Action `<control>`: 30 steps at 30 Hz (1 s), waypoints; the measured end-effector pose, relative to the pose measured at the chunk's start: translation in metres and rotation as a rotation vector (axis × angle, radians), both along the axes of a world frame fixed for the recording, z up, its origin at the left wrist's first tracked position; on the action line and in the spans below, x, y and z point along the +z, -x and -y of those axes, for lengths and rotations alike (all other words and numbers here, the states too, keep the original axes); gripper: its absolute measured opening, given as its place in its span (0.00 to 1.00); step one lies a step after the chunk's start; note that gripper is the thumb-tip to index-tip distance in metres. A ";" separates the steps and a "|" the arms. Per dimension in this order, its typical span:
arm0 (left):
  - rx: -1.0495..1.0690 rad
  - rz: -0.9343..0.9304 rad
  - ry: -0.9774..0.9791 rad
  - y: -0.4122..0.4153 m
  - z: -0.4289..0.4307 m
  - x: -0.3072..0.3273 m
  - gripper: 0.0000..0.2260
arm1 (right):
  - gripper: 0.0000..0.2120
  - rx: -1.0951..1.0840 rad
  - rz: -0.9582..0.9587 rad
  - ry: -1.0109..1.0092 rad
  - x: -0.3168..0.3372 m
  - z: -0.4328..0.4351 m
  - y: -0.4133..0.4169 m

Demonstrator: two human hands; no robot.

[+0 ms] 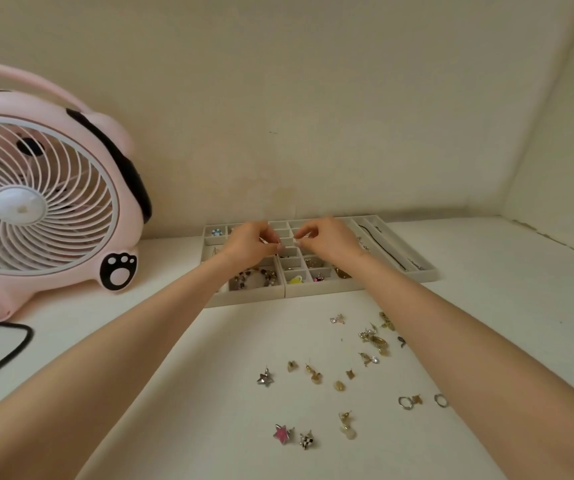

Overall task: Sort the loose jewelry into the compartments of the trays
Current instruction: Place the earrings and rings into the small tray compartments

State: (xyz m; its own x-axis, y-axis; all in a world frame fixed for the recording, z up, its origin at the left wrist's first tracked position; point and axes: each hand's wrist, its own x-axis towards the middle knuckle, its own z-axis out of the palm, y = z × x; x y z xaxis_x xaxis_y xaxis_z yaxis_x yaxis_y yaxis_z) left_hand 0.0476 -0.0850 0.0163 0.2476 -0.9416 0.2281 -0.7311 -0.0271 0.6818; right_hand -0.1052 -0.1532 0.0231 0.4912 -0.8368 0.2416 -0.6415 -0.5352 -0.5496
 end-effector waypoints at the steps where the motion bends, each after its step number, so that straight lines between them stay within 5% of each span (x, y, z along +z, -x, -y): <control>1: 0.001 0.008 -0.002 0.001 0.003 -0.001 0.05 | 0.08 0.002 0.005 0.008 -0.001 0.000 0.004; 11: -0.009 0.071 -0.031 0.008 0.024 -0.005 0.11 | 0.05 -0.019 0.104 0.023 0.000 -0.001 0.057; 19: -0.098 0.199 0.040 0.001 -0.018 -0.012 0.03 | 0.07 -0.065 -0.006 -0.013 -0.006 0.000 0.109; 30: -0.212 0.285 0.049 0.022 -0.049 -0.024 0.05 | 0.07 0.023 0.019 0.022 -0.025 -0.019 0.108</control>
State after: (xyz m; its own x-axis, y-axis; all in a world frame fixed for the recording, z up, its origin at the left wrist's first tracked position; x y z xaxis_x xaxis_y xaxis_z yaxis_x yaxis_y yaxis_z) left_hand 0.0255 -0.0360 -0.0081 -0.0322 -0.9516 0.3058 -0.8782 0.1731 0.4460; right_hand -0.2136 -0.1343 -0.0018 0.5056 -0.8197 0.2693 -0.6180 -0.5619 -0.5498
